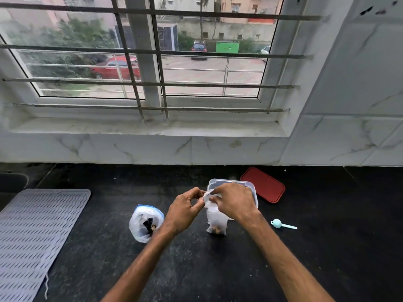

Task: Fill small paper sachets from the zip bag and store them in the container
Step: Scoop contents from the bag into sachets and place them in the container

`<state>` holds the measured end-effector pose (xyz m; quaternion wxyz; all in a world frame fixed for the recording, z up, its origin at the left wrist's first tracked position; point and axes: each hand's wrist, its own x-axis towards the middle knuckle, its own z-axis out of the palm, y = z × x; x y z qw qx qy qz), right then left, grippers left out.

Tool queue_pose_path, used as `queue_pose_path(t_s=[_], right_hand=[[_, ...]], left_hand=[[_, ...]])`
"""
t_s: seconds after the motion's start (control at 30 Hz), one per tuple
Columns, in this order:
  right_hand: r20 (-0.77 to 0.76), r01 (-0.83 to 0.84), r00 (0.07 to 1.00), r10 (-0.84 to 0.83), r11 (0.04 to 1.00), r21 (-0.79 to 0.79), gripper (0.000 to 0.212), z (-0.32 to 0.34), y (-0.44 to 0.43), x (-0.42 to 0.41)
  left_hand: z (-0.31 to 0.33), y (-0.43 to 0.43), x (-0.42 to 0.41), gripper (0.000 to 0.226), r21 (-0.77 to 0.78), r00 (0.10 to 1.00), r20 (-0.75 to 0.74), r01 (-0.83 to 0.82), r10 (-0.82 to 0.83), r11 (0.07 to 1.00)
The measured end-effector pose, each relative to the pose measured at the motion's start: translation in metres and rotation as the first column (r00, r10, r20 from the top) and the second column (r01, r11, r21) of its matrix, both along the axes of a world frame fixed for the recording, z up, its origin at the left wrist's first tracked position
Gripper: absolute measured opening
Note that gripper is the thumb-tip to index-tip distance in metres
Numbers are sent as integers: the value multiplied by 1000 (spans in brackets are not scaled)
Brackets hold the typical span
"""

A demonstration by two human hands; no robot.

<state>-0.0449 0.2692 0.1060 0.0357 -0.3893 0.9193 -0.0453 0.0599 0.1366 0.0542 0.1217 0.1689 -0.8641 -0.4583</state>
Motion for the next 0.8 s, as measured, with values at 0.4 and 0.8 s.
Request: queue_pose_path(t_s=[0.4,0.8], right_hand=[[159,-85,983,96,994,-71,31,3,-7,-9],[317,-320,880,355,934,-158,17,-1,1,-25]], left_hand=[[-25,21,1,98,-81,999,-44,-36,32,996],[-31,41,-7,48,25,957,-199,-211,211,977]])
